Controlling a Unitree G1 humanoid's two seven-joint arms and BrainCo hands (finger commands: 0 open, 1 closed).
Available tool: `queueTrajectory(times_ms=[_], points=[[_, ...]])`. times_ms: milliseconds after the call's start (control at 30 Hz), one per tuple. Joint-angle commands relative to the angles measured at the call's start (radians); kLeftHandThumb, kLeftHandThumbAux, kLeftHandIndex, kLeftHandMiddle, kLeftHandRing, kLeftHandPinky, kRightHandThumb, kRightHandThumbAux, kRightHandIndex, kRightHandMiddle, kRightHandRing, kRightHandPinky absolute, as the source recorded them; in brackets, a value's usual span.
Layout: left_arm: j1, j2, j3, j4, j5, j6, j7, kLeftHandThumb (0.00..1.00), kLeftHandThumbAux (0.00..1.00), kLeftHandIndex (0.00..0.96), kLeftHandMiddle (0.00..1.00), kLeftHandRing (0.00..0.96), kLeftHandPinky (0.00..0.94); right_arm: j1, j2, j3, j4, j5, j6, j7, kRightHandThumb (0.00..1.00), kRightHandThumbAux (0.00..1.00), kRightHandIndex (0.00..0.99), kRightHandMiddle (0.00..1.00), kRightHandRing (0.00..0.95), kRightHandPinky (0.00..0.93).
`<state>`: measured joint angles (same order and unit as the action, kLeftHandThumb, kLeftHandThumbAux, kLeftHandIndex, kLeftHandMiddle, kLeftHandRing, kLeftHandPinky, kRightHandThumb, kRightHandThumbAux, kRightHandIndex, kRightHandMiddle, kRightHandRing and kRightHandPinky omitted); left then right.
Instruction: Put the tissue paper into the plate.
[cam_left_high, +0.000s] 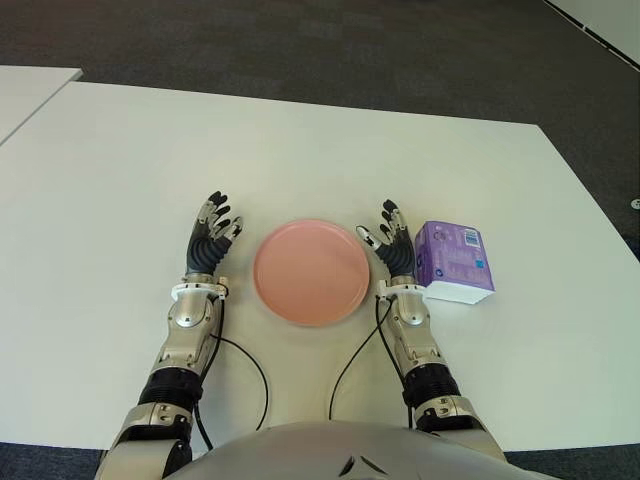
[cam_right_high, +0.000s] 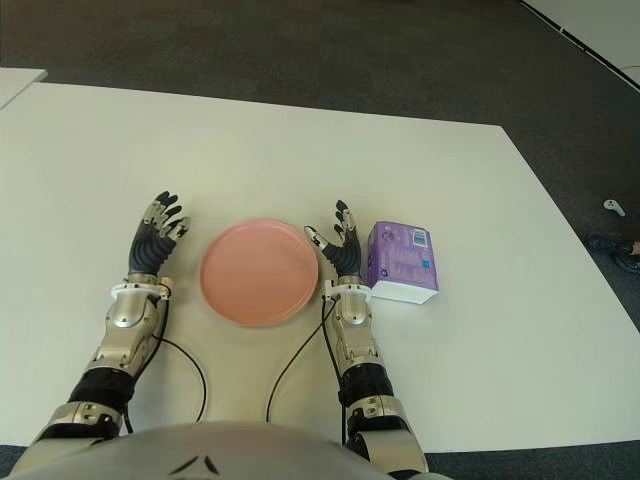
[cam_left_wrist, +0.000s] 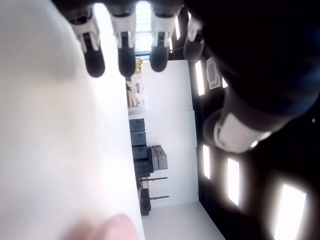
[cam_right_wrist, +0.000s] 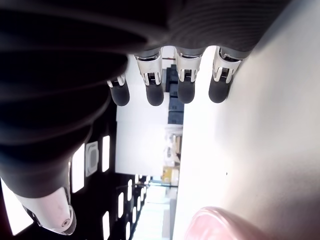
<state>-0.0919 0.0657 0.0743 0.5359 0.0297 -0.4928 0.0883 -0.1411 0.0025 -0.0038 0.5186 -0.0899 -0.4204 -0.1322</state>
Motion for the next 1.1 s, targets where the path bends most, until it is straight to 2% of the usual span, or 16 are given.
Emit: queueTrajectory(times_ms=[33, 500, 967, 1100], points=[[0.020, -0.012, 0.001, 0.045, 0.006, 0.018, 0.010, 0.192, 0.661, 0.048, 0.110, 0.131, 0.178, 0.040, 0.012, 0.003, 0.033, 0.008, 0.024, 0.009, 0.193, 0.701, 0.000, 0.025, 0.034, 0.075], [0.000, -0.010, 0.001, 0.102, 0.021, -0.032, 0.030, 0.170, 0.662, 0.051, 0.109, 0.133, 0.182, 0.033, 0.013, 0.004, 0.042, 0.008, 0.016, 0.018, 0.173, 0.705, 0.000, 0.021, 0.026, 0.067], [-0.018, -0.007, -0.001, 0.127, 0.025, -0.033, 0.029, 0.161, 0.658, 0.047, 0.103, 0.119, 0.156, 0.015, 0.009, 0.009, 0.057, 0.002, 0.025, 0.028, 0.172, 0.695, 0.000, 0.025, 0.033, 0.079], [-0.022, -0.008, -0.002, 0.126, 0.033, -0.019, 0.039, 0.158, 0.660, 0.047, 0.099, 0.114, 0.154, -0.015, 0.018, 0.019, -0.017, -0.013, 0.084, 0.017, 0.192, 0.685, 0.000, 0.025, 0.036, 0.086]])
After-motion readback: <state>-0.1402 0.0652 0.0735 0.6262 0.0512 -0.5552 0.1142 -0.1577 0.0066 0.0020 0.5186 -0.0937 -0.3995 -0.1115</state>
